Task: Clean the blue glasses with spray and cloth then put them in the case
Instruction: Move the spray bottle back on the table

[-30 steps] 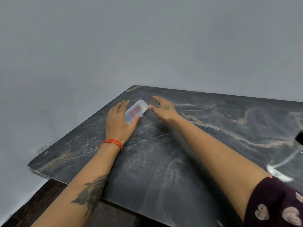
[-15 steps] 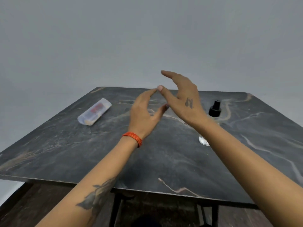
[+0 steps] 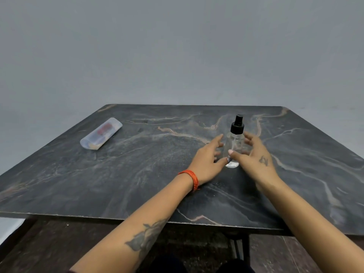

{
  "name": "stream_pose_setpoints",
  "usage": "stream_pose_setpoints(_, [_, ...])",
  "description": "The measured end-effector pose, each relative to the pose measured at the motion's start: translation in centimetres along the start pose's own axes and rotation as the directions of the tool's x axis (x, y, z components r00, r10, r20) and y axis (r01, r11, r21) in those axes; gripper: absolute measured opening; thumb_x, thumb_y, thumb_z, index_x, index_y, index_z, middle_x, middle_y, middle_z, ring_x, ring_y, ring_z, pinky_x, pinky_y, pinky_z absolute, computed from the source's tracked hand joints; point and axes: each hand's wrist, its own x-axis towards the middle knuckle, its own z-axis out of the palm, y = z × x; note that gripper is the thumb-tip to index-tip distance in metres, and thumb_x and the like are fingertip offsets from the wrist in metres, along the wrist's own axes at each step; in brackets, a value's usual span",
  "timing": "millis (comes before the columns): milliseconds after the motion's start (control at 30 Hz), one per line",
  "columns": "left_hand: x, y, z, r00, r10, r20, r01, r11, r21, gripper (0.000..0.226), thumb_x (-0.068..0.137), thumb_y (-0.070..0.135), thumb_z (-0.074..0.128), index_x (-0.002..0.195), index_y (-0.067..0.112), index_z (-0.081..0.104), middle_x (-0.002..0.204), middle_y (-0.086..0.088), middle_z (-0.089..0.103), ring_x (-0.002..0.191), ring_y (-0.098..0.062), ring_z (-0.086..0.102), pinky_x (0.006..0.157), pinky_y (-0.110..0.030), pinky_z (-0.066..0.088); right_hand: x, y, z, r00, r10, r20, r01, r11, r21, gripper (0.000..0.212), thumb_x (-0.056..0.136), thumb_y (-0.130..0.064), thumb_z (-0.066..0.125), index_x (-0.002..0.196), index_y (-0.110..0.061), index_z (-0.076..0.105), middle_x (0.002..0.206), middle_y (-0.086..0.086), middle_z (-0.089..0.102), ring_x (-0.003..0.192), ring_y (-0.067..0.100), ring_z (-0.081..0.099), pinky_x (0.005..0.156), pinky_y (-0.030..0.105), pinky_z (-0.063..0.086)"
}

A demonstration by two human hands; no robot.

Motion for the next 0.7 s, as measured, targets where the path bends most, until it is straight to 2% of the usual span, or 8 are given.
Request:
stream_pose_setpoints(133, [0.1, 0.0, 0.3, 1.000, 0.012, -0.015, -0.013, 0.998, -0.056, 0.055, 0.087, 0.003, 0.057, 0.137, 0.016, 0.038, 0.127, -0.012, 0.057, 0.111, -0.021, 0.060, 0.098, -0.035, 0.048, 0.3, 0.0, 0.2, 1.000, -0.009, 0.027, 0.011, 0.998, -0.069, 0.040, 0.078, -0.014, 0.071, 0.114, -0.017, 0.054, 0.105, -0.002, 0.062, 0.098, 0.020, 0.062, 0.088, 0.036, 0.049])
stream_pose_setpoints(233, [-0.1, -0.1, -0.1, 0.998, -0.003, -0.070, -0.003, 0.996, -0.085, 0.049, 0.086, 0.001, 0.058, 0.132, 0.014, 0.045, 0.119, -0.012, 0.062, 0.102, -0.019, 0.064, 0.093, -0.032, 0.050, 0.1, -0.7, 0.6, 0.999, -0.031, 0.042, 0.034, 0.997, -0.073, 0.038, 0.077, -0.013, 0.072, 0.112, -0.017, 0.056, 0.100, -0.005, 0.061, 0.091, 0.013, 0.060, 0.080, 0.027, 0.045])
stream_pose_setpoints(300, [-0.3, -0.3, -0.9, 0.995, -0.004, -0.104, -0.003, 0.998, -0.069, 0.048, 0.085, 0.003, 0.059, 0.130, 0.014, 0.048, 0.116, -0.011, 0.064, 0.098, -0.017, 0.065, 0.092, -0.028, 0.051, 0.0, -1.2, 1.1, 0.997, -0.045, 0.066, 0.049, 0.997, -0.063, 0.037, 0.076, -0.013, 0.073, 0.110, -0.017, 0.057, 0.099, -0.003, 0.063, 0.091, 0.013, 0.061, 0.079, 0.026, 0.046])
stream_pose_setpoints(533, [-1.9, -1.0, -6.8, 0.966, 0.005, -0.258, -0.009, 1.000, -0.013, 0.047, 0.082, 0.009, 0.065, 0.127, 0.018, 0.052, 0.109, -0.001, 0.063, 0.088, -0.009, 0.065, 0.085, -0.019, 0.050, 0.9, -4.4, 5.8, 0.972, -0.127, 0.196, 0.130, 0.991, -0.001, 0.037, 0.075, -0.017, 0.074, 0.108, -0.019, 0.057, 0.105, 0.002, 0.065, 0.095, 0.018, 0.064, 0.089, 0.039, 0.051])
stream_pose_setpoints(700, [-3.0, -2.5, -12.9, 0.933, 0.029, -0.360, 0.012, 0.994, 0.112, 0.045, 0.080, 0.012, 0.067, 0.123, 0.021, 0.056, 0.111, -0.001, 0.063, 0.084, -0.010, 0.068, 0.083, -0.019, 0.051, 2.0, -7.4, 11.4, 0.939, -0.184, 0.291, 0.178, 0.983, 0.048, 0.043, 0.075, -0.019, 0.074, 0.114, -0.018, 0.056, 0.111, 0.000, 0.064, 0.102, 0.015, 0.061, 0.089, 0.030, 0.049])
